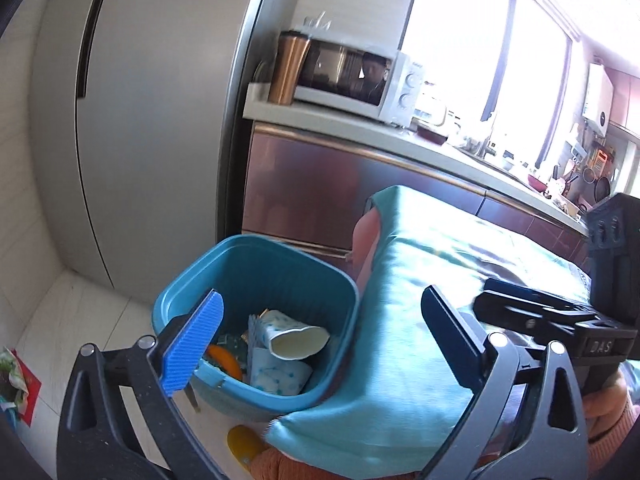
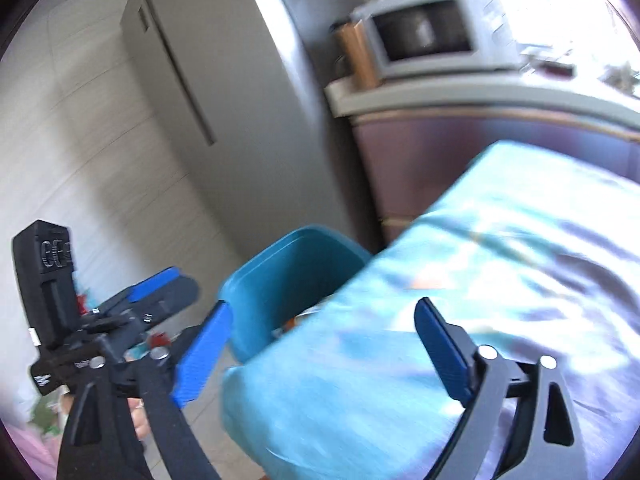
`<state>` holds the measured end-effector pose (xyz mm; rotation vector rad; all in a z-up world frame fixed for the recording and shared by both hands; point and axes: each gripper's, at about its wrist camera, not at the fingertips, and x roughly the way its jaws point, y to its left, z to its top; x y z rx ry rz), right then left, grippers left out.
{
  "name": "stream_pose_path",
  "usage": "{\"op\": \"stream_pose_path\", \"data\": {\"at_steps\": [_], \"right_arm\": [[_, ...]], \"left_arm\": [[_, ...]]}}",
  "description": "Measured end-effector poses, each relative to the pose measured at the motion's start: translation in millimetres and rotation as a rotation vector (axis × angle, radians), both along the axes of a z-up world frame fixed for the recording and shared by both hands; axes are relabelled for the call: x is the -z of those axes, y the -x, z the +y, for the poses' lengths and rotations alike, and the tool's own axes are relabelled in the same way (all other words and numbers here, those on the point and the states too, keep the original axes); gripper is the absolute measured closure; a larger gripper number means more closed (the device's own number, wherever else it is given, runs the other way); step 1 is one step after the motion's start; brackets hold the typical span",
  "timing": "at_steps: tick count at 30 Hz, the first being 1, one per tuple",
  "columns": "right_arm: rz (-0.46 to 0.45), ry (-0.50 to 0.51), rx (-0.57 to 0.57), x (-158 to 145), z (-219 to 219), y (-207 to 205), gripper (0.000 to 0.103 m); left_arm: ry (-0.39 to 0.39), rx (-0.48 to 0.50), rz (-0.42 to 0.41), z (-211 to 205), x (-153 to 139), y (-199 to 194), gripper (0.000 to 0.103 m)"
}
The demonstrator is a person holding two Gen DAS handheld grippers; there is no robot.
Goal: Collect trash
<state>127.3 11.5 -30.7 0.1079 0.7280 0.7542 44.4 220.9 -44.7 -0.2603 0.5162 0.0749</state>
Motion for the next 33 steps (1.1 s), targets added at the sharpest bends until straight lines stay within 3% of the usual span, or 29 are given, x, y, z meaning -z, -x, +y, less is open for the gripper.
{"op": "stream_pose_path", "data": {"at_steps": [8, 14, 24, 33], "right_arm": [[-0.174, 0.046, 0.204, -16.5, -65.6, 46.2, 0.007], [-0.261, 0.055, 0.337, -10.7, -108.0, 61.4, 0.007], [-0.361, 0.072, 0.472, -18.0, -145.3, 94.7, 0.007], [-0.415, 0.081, 0.524, -21.7, -157.5, 110.7, 0.007]], "left_arm": [[-0.058, 0.001, -0.071, -50.2, -18.5, 16.1, 0.006], [-0.087, 0.001, -0.131, -84.8, -31.0, 27.8, 0.006], [-0.12, 0.022, -0.212, -116.3, -40.5, 42.8, 0.006], [-0.173, 0.026, -0.244, -132.0, -43.3, 48.4, 0.006]]}}
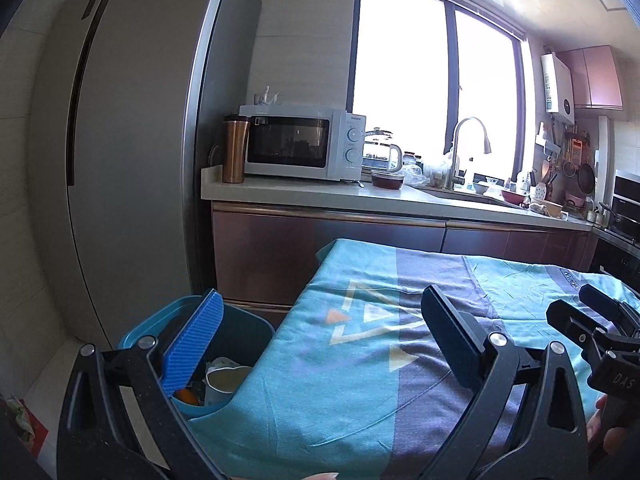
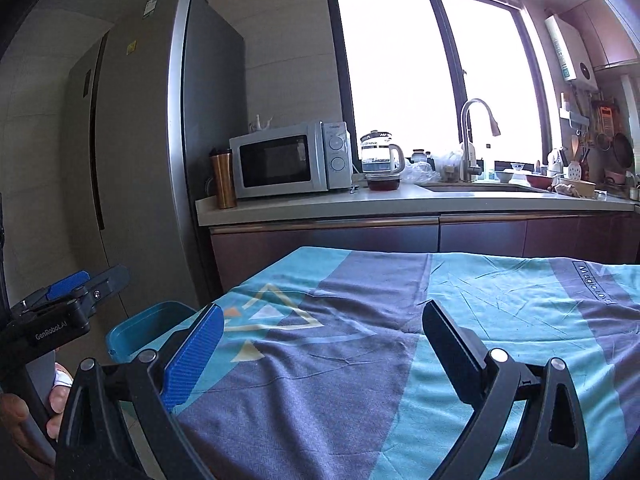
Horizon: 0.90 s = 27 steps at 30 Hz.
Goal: Collect trash
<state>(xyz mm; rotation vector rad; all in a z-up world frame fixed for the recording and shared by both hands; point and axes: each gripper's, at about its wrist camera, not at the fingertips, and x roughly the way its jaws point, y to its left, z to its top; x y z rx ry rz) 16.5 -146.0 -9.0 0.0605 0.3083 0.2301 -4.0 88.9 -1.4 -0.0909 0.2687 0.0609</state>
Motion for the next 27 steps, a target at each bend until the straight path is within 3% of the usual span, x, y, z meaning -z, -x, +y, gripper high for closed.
{"op": "stream_pose_path", "data": {"at_steps": [27], "right_arm": [[-0.032, -0.005, 0.036, -3.9, -16.5, 11.7, 0.007]], "left_arm": [[-0.028, -0.01, -0.017, -9.7, 2.9, -0.2, 0.006]]}}
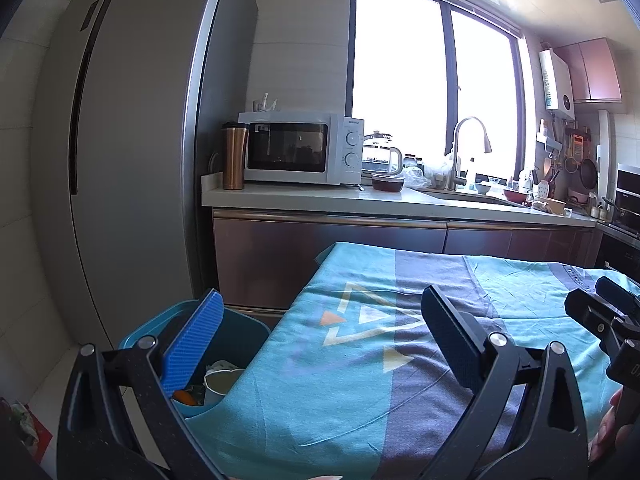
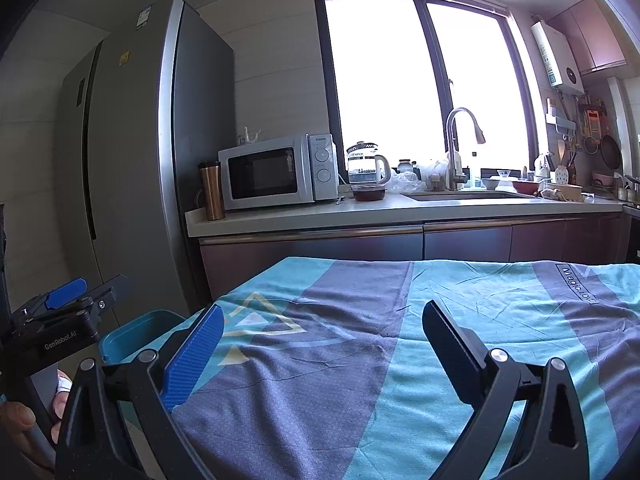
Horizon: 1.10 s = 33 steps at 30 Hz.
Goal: Collect trash
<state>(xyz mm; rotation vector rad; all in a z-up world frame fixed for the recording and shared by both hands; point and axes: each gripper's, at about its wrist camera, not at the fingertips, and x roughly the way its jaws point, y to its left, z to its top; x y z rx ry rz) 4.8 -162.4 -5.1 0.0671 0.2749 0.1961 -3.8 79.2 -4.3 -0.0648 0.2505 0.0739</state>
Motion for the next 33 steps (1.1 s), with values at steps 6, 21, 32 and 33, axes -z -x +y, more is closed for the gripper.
{"op": "stream_pose_path", "data": {"at_steps": [6, 21, 32, 33], "right_arm": [[0.001, 0.001, 0.002, 0.3, -0.7, -0.2, 0.007], [-0.002, 0.003, 0.009, 0.4, 0.0, 1.5, 0.007], [-0.005, 0.002, 0.012, -0.1, 1.8, 2.0, 0.007], [-0.006, 0.003, 0.012, -0.2, 1.7, 2.0, 0.007]], "left_arm": [[-0.006, -0.006, -0.003, -0.2, 0.9, 0.3, 0.006], [-0.012, -0.011, -0.003, -1.9, -0.3, 2.0, 0.006], [-0.011, -0.016, -0.006, -0.3, -2.1, 3.0, 0.006], [-0.011, -0.018, -0.007, 0.3, -2.8, 3.0, 0.006]]}}
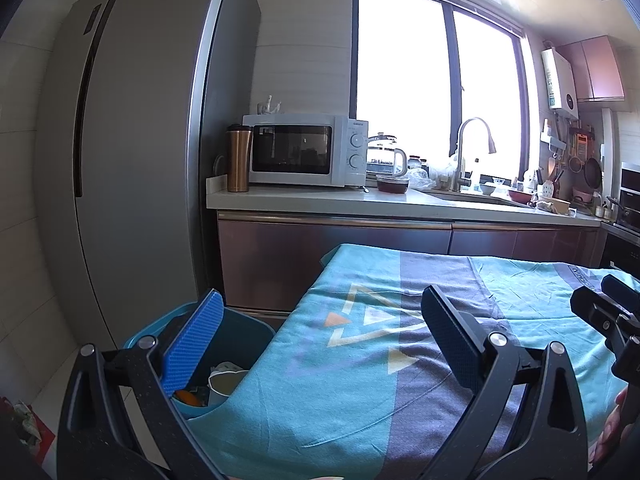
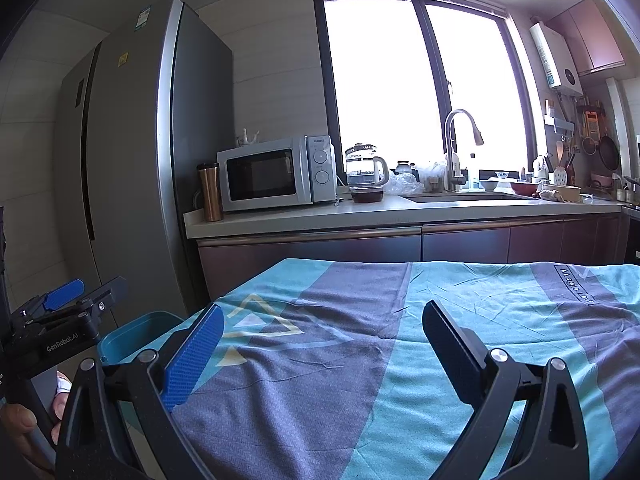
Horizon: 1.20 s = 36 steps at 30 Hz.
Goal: Collect trash
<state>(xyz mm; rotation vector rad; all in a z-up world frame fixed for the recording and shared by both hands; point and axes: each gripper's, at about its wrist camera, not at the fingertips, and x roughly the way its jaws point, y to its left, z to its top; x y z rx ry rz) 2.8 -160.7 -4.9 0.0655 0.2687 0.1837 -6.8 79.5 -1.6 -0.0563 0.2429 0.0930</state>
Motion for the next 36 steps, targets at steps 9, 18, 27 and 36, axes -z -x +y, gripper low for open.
{"op": "stream_pose_path", "data": {"at_steps": [9, 18, 27, 36], "right_arm": [[-0.001, 0.0, -0.001, -0.1, 0.4, -0.1, 0.007], [0.001, -0.008, 0.002, -0.6, 0.6, 0.5, 0.007], [0.001, -0.009, 0.003, -0.5, -0.6, 0.2, 0.007], [0.001, -0.009, 0.005, -0.8, -0.5, 0.3, 0.007]], "left_arm": [[0.0, 0.0, 0.0, 1.0, 0.4, -0.4, 0.006], [-0.003, -0.001, -0.001, 1.1, 0.4, -0.4, 0.006], [-0.004, -0.002, -0.001, 1.5, 0.8, -1.4, 0.006], [-0.004, -0.002, 0.0, 1.2, 1.2, -1.7, 0.006]]}}
